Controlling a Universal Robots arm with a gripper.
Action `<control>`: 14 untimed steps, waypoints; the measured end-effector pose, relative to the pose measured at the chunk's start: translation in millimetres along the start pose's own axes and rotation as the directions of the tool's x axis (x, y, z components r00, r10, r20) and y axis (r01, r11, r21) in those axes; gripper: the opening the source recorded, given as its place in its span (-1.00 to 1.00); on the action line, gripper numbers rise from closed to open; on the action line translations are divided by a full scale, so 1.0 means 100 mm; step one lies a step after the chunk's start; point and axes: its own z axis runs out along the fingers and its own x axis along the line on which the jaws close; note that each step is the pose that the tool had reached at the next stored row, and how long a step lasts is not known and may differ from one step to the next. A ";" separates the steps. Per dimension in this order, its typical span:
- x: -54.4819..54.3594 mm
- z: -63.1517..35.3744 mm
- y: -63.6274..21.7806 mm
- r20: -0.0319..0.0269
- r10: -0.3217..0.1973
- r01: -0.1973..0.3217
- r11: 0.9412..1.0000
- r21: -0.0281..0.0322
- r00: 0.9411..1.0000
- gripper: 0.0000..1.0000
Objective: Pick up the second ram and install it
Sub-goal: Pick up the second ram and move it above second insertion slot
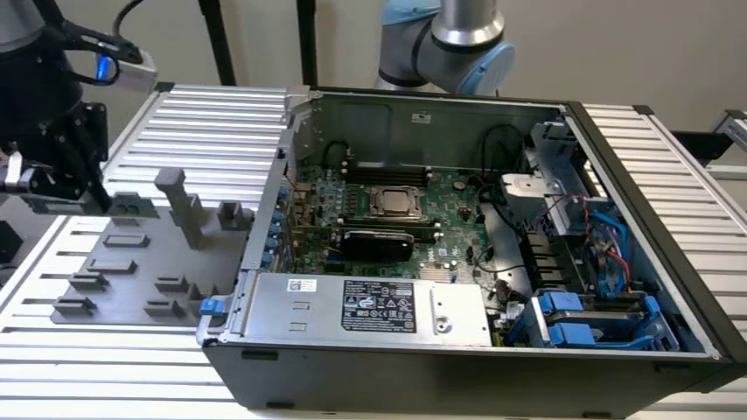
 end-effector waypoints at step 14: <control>0.00 -0.654 -0.618 0.005 0.000 0.000 1.000 0.000 1.000 -1.00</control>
